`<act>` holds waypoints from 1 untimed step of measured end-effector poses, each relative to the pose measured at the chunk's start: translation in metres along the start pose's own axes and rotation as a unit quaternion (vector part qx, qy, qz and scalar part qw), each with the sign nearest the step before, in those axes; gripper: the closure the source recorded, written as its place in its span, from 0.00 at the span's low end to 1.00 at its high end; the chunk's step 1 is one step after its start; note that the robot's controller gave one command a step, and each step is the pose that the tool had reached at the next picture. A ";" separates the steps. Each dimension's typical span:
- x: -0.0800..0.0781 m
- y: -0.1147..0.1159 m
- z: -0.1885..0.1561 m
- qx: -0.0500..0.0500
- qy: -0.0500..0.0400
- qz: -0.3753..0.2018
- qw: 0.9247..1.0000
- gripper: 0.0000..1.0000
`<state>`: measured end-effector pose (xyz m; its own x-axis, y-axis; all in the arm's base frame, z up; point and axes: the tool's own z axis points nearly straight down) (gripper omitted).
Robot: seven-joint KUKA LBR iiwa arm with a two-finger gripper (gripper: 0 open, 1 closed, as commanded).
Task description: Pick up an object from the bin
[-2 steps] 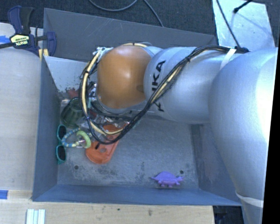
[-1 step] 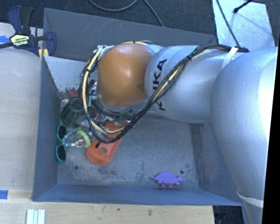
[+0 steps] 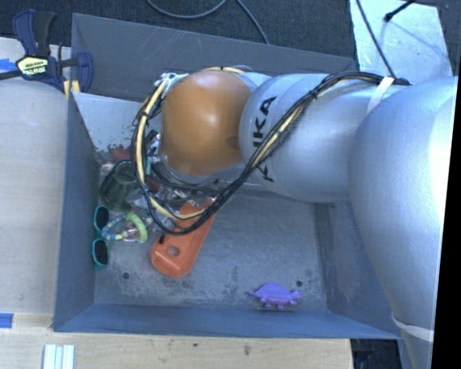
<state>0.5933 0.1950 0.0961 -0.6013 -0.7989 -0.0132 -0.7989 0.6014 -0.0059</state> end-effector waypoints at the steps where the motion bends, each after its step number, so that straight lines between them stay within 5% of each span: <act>1: 0.001 0.001 -0.007 -0.001 0.002 0.000 1.000 1.00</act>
Offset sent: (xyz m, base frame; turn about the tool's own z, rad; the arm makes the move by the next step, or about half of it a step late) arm -0.0001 0.0001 0.0411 0.0000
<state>0.5922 0.1946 0.1028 -0.6019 -0.7985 -0.0096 -0.7985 0.6020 -0.0031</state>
